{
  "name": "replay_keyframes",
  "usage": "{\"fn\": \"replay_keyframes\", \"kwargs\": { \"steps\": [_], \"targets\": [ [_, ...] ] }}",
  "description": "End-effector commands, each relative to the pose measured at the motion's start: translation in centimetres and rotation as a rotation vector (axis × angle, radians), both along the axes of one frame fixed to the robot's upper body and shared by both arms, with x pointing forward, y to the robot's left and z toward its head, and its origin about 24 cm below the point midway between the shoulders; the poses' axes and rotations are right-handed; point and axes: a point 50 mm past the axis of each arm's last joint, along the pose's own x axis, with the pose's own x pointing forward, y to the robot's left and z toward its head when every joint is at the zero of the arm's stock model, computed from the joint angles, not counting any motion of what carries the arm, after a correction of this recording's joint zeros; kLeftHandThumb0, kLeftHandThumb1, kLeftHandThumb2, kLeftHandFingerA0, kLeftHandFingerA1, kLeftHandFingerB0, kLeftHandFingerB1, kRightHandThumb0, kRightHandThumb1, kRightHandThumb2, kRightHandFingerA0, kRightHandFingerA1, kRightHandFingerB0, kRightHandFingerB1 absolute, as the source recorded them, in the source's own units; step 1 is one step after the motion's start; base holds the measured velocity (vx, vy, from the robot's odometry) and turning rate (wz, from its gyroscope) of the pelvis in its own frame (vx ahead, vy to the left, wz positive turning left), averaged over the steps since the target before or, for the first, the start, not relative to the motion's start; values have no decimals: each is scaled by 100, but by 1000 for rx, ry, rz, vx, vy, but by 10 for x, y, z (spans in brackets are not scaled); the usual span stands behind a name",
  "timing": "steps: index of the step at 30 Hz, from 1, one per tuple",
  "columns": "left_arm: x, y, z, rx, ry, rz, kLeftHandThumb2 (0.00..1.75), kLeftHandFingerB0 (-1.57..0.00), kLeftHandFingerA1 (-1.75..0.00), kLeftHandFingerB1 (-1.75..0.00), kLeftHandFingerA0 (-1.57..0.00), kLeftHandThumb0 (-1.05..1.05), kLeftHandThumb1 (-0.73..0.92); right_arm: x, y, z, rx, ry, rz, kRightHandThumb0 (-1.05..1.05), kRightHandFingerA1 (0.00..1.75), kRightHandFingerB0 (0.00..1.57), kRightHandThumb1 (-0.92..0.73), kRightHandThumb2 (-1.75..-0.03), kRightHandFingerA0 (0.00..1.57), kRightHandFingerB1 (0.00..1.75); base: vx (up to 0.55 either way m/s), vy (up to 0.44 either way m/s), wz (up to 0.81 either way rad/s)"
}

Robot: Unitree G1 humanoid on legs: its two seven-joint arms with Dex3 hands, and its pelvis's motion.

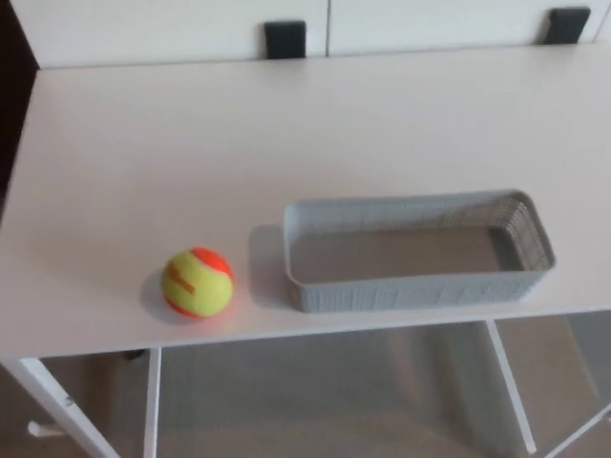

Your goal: The robot walk towards a table in front and uses its left hand to pickup a tennis ball on the left side and put it in a container on the right hand side

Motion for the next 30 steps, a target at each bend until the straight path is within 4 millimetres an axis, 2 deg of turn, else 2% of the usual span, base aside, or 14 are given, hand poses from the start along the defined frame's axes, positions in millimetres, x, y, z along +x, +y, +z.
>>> {"fn": "replay_keyframes", "kwargs": {
  "steps": [1,8,19,29,30],
  "targets": [
    [0,0,-1,-3,17,2,60,-27,-39,-31,-41,-11,70,-1,-7,2,-25,-5,-9,-33,55,56,-40,-63,65,50,35,110,-1],
    [2,2,2,-10,23,-8,61,-26,-38,-31,-40,-9,73,0,-3,5,-26,-18,9,-36,57,57,-40,-65,65,52,19,24,3],
    [4,2,0,9,26,-45,61,-27,-40,-32,-41,-8,74,-1,-3,2,-29,-6,7,-35,58,56,-40,-64,66,51,13,-134,1],
    [8,-3,1,16,30,-83,61,-29,-42,-32,-43,-8,75,2,-2,6,-39,-18,20,-35,58,55,-41,-65,67,51,19,144,-3],
    [8,-4,1,15,26,-87,97,-17,-59,-49,-35,-6,56,2,-1,6,-39,-20,20,-35,59,56,-41,-65,69,51,-47,84,-14]
  ]
}}
